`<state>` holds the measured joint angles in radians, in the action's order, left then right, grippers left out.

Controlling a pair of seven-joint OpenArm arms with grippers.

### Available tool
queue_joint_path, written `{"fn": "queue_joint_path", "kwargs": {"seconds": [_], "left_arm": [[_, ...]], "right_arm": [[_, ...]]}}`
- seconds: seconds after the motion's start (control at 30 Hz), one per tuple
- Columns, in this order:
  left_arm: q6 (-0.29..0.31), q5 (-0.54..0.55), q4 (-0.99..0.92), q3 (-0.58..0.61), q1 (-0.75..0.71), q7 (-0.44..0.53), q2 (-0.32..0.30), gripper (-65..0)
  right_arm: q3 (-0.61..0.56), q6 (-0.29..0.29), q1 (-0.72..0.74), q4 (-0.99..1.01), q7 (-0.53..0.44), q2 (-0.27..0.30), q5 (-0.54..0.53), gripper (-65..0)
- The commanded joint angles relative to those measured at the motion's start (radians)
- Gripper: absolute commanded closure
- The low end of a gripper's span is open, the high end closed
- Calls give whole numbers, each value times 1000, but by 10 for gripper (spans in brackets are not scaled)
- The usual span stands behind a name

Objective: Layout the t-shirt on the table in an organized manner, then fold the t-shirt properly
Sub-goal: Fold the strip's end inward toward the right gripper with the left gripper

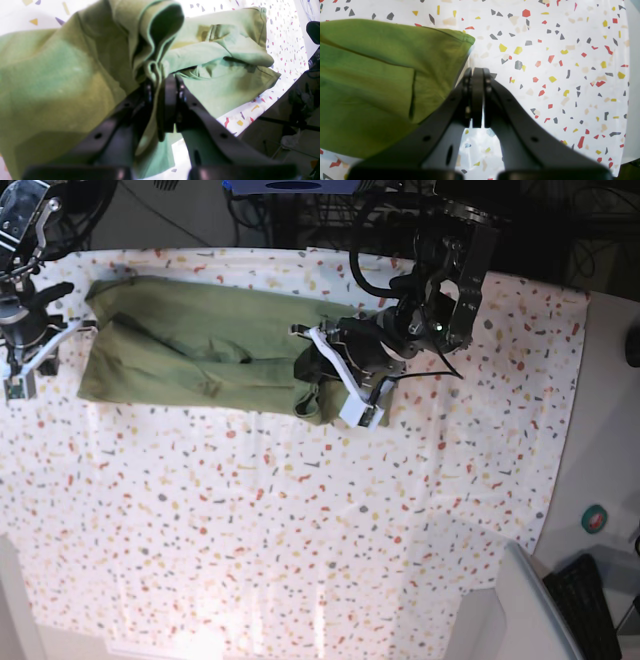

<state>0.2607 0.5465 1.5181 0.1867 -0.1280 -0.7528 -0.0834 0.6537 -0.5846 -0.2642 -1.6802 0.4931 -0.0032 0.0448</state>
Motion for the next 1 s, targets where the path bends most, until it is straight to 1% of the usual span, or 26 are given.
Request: {"fn": "queue_joint_path", "kwargs": {"seconds": [0.0,0.1,0.57,0.6,0.7,0.8,0.87,0.97], "left_arm": [[5,13,16,0,9,16,4,0],[5,13,16,0,9,16,4,0],[5,14,16,0,6,14,4,0],[5,14,16,1,6,14,4,-10],[5,14,14,47,11,14,3,-123],[5,13,-6,93,12,16,3,-204],[5,13,-34,113,14,20,7,-242],[5,8,-57,118,15,20,38,-308]], "right_arm": [[2,4,6,-14,-23,9,-12,0],[2,4,7,-14,-23,-2,-12,0],[2,4,7,-14,-23,-2,-12,0],[2,4,7,-14,-23,-2,-12,0],[2,4,7,-14,-23,-2,-12,0],[2,4,9,-14,-23,-2,-12,0],[2,4,9,-14,-23,-2,-12,0],[2,4,7,-14,-23,-2,-12,0]]}}
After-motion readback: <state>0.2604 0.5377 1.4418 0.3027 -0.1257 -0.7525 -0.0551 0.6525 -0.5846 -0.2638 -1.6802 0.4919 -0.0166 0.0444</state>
